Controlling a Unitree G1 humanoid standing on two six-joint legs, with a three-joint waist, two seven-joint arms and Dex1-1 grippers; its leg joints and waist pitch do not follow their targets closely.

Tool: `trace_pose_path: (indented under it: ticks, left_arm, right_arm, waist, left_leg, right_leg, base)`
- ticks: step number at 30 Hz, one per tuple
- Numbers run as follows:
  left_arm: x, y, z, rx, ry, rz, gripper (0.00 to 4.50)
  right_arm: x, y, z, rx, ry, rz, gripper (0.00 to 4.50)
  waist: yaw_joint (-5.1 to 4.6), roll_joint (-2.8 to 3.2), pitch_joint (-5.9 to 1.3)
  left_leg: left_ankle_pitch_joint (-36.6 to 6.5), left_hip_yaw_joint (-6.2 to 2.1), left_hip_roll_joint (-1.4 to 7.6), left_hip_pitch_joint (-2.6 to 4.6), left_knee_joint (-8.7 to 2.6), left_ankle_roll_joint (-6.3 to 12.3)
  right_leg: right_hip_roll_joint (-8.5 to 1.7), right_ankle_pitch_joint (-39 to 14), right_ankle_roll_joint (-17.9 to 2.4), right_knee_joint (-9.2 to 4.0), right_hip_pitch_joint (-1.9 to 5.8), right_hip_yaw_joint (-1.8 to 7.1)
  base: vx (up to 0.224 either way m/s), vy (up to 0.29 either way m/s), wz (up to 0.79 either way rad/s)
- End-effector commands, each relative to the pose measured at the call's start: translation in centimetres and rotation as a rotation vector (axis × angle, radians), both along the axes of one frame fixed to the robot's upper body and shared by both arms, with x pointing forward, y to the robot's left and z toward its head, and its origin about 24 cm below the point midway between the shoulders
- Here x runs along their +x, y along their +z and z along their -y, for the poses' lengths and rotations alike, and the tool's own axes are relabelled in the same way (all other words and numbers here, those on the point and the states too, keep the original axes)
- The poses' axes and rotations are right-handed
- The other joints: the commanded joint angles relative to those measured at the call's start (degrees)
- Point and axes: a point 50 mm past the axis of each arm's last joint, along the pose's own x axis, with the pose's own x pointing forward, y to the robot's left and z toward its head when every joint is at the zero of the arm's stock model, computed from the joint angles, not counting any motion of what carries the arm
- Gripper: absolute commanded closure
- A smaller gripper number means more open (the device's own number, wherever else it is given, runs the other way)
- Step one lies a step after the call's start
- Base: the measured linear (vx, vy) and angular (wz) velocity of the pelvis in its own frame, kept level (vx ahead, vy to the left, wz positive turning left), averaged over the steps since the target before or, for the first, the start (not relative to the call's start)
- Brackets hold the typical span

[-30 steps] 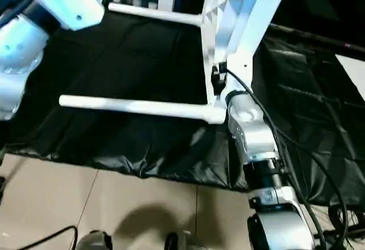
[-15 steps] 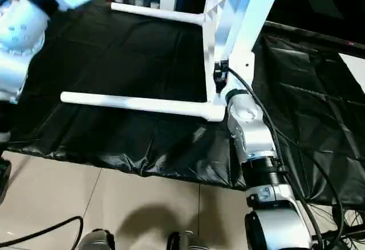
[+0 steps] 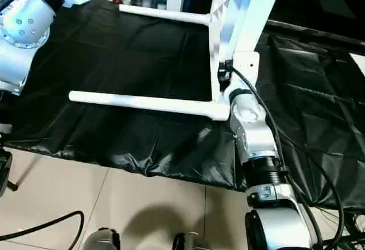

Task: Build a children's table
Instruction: Flip table

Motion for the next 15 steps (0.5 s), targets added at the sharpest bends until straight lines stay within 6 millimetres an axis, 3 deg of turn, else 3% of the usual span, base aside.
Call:
trace_pose_path:
  ticks: [1, 2, 3, 5, 7, 9, 10, 11, 12, 13, 14, 15]
  left_arm:
    - [0.1, 0.7, -0.4, -0.115, -0.021, -0.036, 2.2]
    - [0.1, 0.7, -0.4, -0.115, -0.021, -0.036, 2.21]
    - [-0.1, 1.1, -1.3, -0.227, -0.038, -0.051, 2.22]
    - [-0.1, 1.2, -1.5, -0.242, -0.04, -0.053, 2.25]
    - [-0.5, 1.1, -3.0, -0.393, -0.06, -0.068, 2.25]
    - [-0.5, 1.0, -3.1, -0.408, -0.062, -0.068, 2.25]
    - [-1.0, 0.5, -4.3, -0.527, -0.077, -0.066, 2.26]
    - [-1.0, 0.5, -4.3, -0.527, -0.077, -0.066, 2.26]
    - [-1.3, 0.2, -4.8, -0.572, -0.08, -0.064, 2.26]
    - [-1.7, -0.9, -5.7, -0.667, -0.076, -0.085, 2.26]
    - [-1.7, -0.9, -5.7, -0.667, -0.076, -0.085, 2.26]
    - [-1.9, -1.8, -6.4, -0.728, -0.071, -0.104, 2.28]
  right_arm:
    - [0.0, 3.4, -0.7, -0.128, 0.134, 0.156, 2.49]
    - [0.0, 3.4, -0.7, -0.128, 0.134, 0.156, 2.49]
    - [-0.1, 5.1, 0.3, -0.167, 0.16, 0.211, 2.49]
    - [-0.2, 5.4, 0.5, -0.172, 0.163, 0.218, 2.49]
    - [-0.3, 8.9, 2.7, -0.264, 0.199, 0.283, 2.49]
    - [-0.3, 9.2, 2.9, -0.277, 0.204, 0.288, 2.49]
    - [-0.5, 11.9, 4.3, -0.379, 0.233, 0.325, 2.5]
    - [-0.5, 11.9, 4.3, -0.379, 0.233, 0.325, 2.5]
    - [-0.6, 12.8, 4.7, -0.416, 0.241, 0.334, 2.5]
    - [-0.8, 14.6, 5.6, -0.465, 0.236, 0.356, 2.5]
    - [-0.8, 14.6, 5.6, -0.465, 0.236, 0.356, 2.5]
    - [-0.9, 15.7, 6.1, -0.493, 0.23, 0.37, 2.51]
  waist:
    - [0.3, 1.56, -6.26]
    - [0.34, 1.47, -6.31]
    - [0.35, 1.4, -6.35]
    - [0.58, 1.31, -6.41]
    - [0.67, 1.3, -6.62]
    - [0.81, 1.51, -6.62]
    - [0.6, 1.54, -6.66]
    - [0.56, 1.37, -6.65]
    - [0.83, 1.56, -6.6]
    - [0.36, 0.82, -6.66]
    - [0.33, 0.87, -6.59]
    - [0.58, 1.19, -6.56]
  left_leg:
    - [-7.73, -0.5, 0.37, 1.31, -3.26, -3.17]
    - [-7.39, -0.47, 0.35, 1.27, -3.23, -2.97]
    - [-6.71, -0.37, 0.22, 1.11, -3.13, -2.44]
    - [-5.47, -0.24, 0.12, 0.98, -2.92, -1.36]
    - [-4.24, -0.12, -0.01, 0.7, -2.69, 0.07]
    - [-3.17, 0.14, -0.14, 0.5, -2.47, 1.99]
    - [-2.91, 0.14, -0.11, 0.34, -2.4, 2.41]
    - [-2.82, 0.13, -0.12, 0.24, -2.37, 2.6]
    - [-3.16, 0.3, -0.12, 0.4, -2.29, 3.23]
    - [-2.88, 0.33, 0.15, 0.33, -2.29, 3.55]
    - [-2.96, 0.16, 0.24, 0.22, -2.3, 3.38]
    - [-3.83, 0.36, 0.26, 0.51, -2.17, 3.58]
  right_leg:
    - [-2.91, -2.1, -9.85, -2.97, 4.44, 2.22]
    - [-2.89, -1.63, -9.94, -2.96, 4.5, 2.21]
    - [-2.82, -0.58, -10.3, -2.82, 4.69, 2.26]
    - [-2.82, 0.09, -10.77, -2.71, 4.84, 2.31]
    - [-2.85, 0.7, -11.47, -2.53, 5.32, 2.29]
    - [-2.77, 1.42, -11.91, -2.64, 5.1, 2.37]
    - [-2.75, 1.01, -12.03, -2.56, 5.27, 2.3]
    - [-2.72, 0.87, -12.21, -2.55, 5.45, 2.22]
    - [-2.7, -0.14, -12.03, -2.87, 5.09, 2.31]
    - [-2.68, -0.99, -12.0, -2.82, 5.0, 2.19]
    - [-2.77, -1.69, -12.2, -2.58, 5.22, 2.03]
    - [-2.76, -3.51, -11.9, -2.96, 4.72, 2.16]
  base:
    - [0.0, 0.0, 0.0]
    - [0.0, 0.0, 0.0]
    - [0.0, 0.0, 0.0]
    - [0.0, 0.0, 0.0]
    - [0.0, 0.0, 0.0]
    - [0.0, 0.0, 0.0]
    - [0.0, 0.0, 0.0]
    - [0.0, 0.0, 0.0]
    - [0.0, 0.0, 0.0]
    - [0.0, 0.0, 0.0]
    - [0.0, 0.0, 0.0]
    - [0.0, 0.0, 0.0]
